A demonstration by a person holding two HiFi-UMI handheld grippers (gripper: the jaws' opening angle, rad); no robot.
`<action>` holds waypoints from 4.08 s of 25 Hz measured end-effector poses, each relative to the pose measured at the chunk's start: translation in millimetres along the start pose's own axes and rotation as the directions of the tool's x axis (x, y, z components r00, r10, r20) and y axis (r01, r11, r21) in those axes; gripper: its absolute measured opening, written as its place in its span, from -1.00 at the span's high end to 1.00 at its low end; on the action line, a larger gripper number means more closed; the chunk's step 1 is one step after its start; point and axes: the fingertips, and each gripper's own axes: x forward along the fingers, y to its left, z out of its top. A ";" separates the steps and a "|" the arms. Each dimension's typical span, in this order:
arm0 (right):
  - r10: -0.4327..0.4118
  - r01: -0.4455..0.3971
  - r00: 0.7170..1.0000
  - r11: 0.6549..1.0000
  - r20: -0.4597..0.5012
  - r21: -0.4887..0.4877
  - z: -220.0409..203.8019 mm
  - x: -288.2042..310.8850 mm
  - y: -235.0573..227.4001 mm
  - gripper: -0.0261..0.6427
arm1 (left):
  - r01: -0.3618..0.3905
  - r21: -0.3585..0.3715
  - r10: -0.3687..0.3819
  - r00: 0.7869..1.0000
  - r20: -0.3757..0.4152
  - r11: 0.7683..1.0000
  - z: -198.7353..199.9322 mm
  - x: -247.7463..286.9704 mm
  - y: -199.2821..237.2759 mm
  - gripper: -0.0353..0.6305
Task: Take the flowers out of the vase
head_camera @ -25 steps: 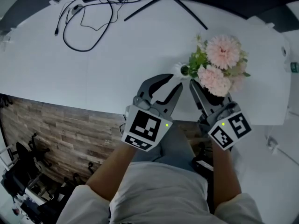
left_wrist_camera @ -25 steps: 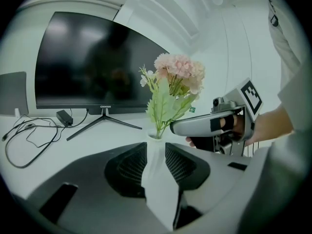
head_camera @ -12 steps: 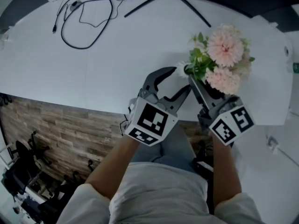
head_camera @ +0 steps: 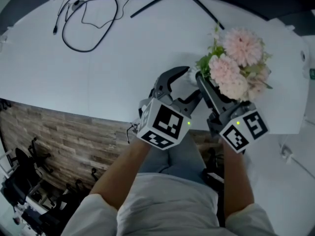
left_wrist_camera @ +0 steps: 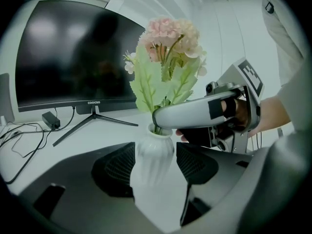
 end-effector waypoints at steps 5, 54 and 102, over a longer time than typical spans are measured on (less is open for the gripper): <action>0.011 -0.011 1.000 1.000 0.005 -0.006 1.0 5.2 0.8 0.28 | 0.010 0.008 -0.010 1.000 -0.008 1.000 -3.1 7.6 2.4 0.10; -0.039 0.041 0.999 0.996 0.031 -0.083 36.8 -19.3 4.7 0.63 | 0.007 -0.007 -0.007 1.000 0.027 1.000 -6.7 5.0 8.3 0.12; -0.077 0.093 0.988 0.989 0.137 -0.118 97.1 -61.0 18.4 0.63 | 0.003 -0.005 -0.003 1.000 0.009 1.000 -15.3 6.1 13.0 0.12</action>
